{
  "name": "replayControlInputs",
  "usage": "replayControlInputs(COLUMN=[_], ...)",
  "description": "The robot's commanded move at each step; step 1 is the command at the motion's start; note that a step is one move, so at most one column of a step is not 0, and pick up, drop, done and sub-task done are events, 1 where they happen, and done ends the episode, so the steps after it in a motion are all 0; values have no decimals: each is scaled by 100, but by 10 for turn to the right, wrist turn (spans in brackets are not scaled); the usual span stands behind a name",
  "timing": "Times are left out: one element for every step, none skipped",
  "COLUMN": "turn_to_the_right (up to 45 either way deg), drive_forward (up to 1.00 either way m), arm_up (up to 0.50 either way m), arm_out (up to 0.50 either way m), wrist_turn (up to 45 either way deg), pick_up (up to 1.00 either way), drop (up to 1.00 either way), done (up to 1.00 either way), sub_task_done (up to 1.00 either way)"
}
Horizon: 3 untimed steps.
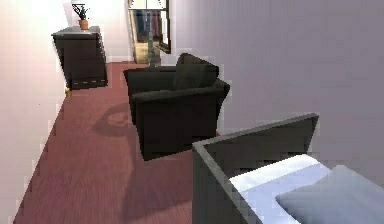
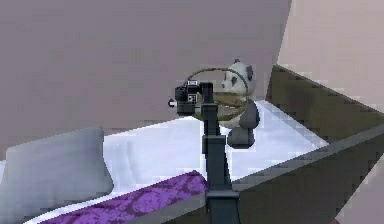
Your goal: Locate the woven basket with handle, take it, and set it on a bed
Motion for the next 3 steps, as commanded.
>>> replayControlInputs(turn_to_the_right=[0,0,0], drive_forward=[0,0,0], arm_up=[-32,0,10], arm_out=[0,0,0], wrist_turn=[0,0,0], pick_up=[0,0,0], drop=[0,100,0], done=[0,0,0], sub_task_done=[0,0,0])
